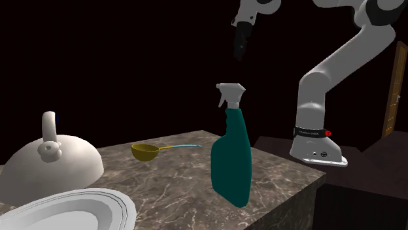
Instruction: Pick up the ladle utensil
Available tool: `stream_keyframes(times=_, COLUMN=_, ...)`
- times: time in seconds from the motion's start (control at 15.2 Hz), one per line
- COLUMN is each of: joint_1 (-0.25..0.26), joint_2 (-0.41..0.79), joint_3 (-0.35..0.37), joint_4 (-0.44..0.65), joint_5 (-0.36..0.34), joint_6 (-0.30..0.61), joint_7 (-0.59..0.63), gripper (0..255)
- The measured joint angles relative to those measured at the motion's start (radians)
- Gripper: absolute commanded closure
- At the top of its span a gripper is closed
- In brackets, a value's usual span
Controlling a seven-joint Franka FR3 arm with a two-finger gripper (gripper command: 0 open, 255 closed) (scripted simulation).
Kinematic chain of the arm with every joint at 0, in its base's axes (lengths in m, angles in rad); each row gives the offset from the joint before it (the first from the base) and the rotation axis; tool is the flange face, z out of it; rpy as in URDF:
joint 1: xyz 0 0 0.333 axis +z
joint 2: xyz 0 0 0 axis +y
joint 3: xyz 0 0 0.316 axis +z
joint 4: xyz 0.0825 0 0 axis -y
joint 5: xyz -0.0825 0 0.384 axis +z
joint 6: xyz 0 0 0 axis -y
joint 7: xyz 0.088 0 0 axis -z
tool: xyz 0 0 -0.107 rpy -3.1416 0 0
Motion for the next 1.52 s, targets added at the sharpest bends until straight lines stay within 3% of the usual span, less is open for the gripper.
stream_keyframes(times=0.4, joint_1=0.04, joint_2=0.087, joint_3=0.052, joint_4=-0.013, joint_5=0.012, joint_6=0.102, joint_7=-0.024, gripper=0)
stream_keyframes(times=0.86, joint_1=0.098, joint_2=0.277, joint_3=0.15, joint_4=0.004, joint_5=0.013, joint_6=0.278, joint_7=-0.054, gripper=0)
stream_keyframes(times=1.52, joint_1=0.155, joint_2=0.575, joint_3=0.3, joint_4=0.096, joint_5=-0.065, joint_6=0.476, joint_7=-0.053, gripper=0)
